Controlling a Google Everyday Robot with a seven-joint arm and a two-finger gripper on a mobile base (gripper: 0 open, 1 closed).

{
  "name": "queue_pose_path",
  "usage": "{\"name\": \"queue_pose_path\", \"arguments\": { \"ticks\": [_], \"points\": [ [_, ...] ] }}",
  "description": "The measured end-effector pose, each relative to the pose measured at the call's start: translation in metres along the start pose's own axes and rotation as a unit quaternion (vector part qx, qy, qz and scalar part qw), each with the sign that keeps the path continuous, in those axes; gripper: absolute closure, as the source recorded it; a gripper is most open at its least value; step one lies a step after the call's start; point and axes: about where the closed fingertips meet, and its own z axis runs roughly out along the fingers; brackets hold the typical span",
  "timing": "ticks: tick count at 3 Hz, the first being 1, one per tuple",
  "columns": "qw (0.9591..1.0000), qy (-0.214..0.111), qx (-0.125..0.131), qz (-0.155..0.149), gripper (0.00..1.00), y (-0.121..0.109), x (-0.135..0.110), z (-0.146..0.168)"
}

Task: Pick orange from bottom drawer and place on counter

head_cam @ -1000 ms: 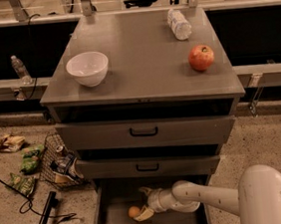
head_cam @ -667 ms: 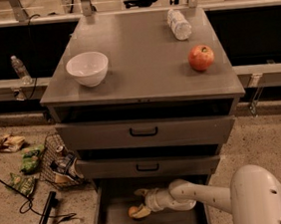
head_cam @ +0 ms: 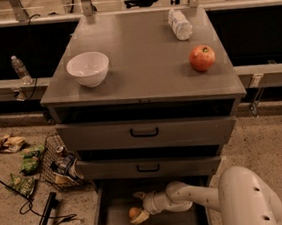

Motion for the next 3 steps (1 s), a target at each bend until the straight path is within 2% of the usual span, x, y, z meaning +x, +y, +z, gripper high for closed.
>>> {"name": "queue_pose_path", "arguments": {
  "ticks": [1, 3],
  "points": [
    [0.9999, 0.003, -0.011, 0.007, 0.38, 0.004, 0.009, 0.007],
    [0.9994, 0.007, -0.031, 0.016, 0.70, 0.020, 0.018, 0.015]
  ]
}}
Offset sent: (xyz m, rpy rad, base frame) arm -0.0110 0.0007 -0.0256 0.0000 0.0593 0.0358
